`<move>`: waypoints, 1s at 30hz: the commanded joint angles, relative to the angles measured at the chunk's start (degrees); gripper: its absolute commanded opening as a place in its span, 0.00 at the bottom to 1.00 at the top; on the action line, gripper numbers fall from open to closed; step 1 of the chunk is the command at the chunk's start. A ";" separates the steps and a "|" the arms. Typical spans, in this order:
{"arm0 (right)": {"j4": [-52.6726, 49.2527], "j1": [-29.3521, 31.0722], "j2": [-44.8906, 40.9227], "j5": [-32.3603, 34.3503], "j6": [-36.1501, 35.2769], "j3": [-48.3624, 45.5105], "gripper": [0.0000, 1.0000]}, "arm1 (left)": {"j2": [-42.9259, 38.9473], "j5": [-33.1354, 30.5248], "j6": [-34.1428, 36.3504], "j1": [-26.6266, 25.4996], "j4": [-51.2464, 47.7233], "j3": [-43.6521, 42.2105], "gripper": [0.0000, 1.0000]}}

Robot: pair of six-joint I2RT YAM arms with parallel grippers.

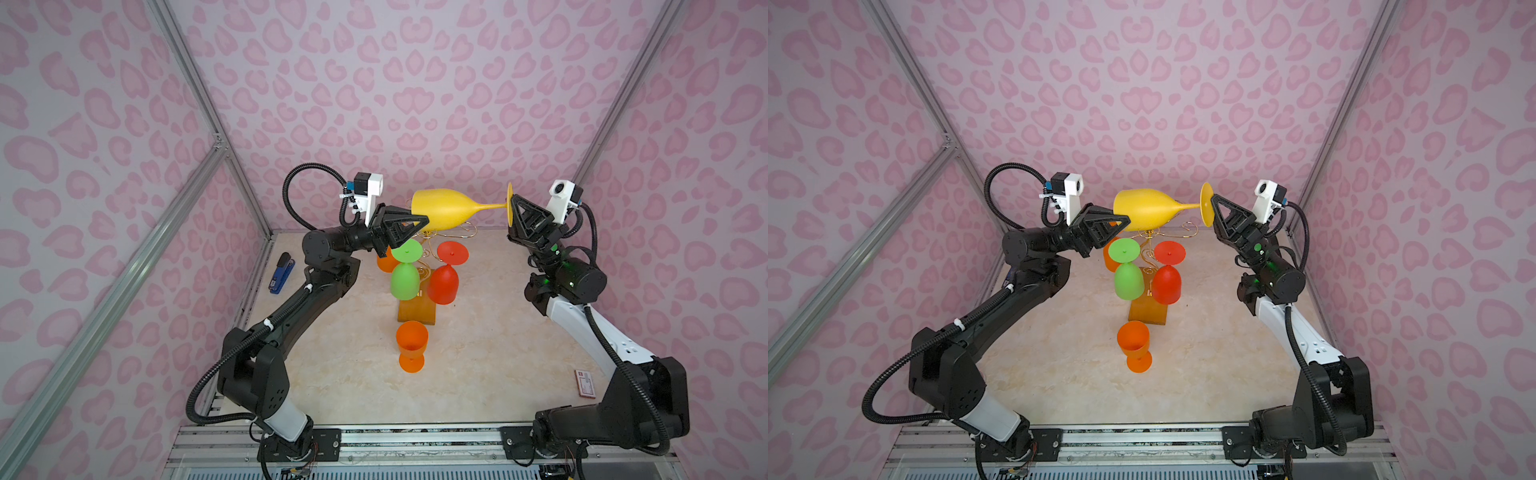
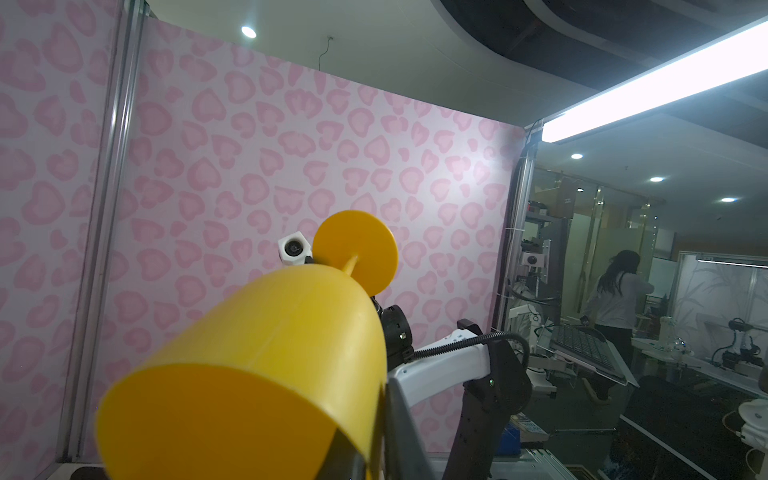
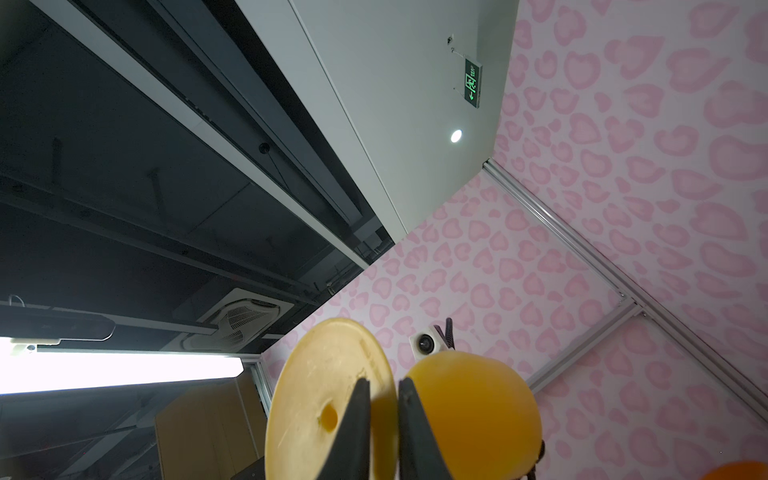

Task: Take the wine glass off the wine glass rack
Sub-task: 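Close the left gripper on the yellow glass bowl beside the right gripper, then open the right gripper and withdraw it while the left gripper holds the glass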

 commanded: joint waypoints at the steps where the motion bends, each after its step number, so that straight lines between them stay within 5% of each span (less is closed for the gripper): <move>1: 0.30 -1.28 0.26 -7.25 -0.54 -0.60 0.30 | 0.33 1.12 -3.28 -0.26 3.14 0.90 0.03; 6: 0.40 -5.47 0.00 -7.35 0.65 -1.29 0.48 | -0.90 3.36 -0.73 -0.26 -0.51 1.01 0.02; 14: -3.19 -13.71 -3.28 -9.34 -0.38 -4.87 0.54 | -2.10 7.40 3.75 -0.26 -8.63 3.60 0.02; 18: -12.67 -18.51 -8.19 -12.26 -5.74 -6.82 0.55 | -4.66 9.84 13.78 -0.27 -21.27 3.41 0.02; 21: -31.16 -22.26 -14.11 -14.02 -18.38 -7.40 0.55 | -7.62 7.92 28.38 -0.35 -39.80 3.48 0.02; 23: -51.17 -23.24 -18.76 -13.47 -32.63 -5.59 0.55 | -9.35 5.35 38.27 -0.52 -52.83 4.76 0.02; 26: -87.50 -23.26 -23.88 -4.21 -58.35 1.76 0.55 | -11.24 0.81 51.27 -1.76 -70.55 8.16 0.02; 30: -103.25 -24.19 -25.95 4.77 -68.08 5.29 0.54 | -13.62 -9.61 66.73 -5.99 -93.09 12.51 0.02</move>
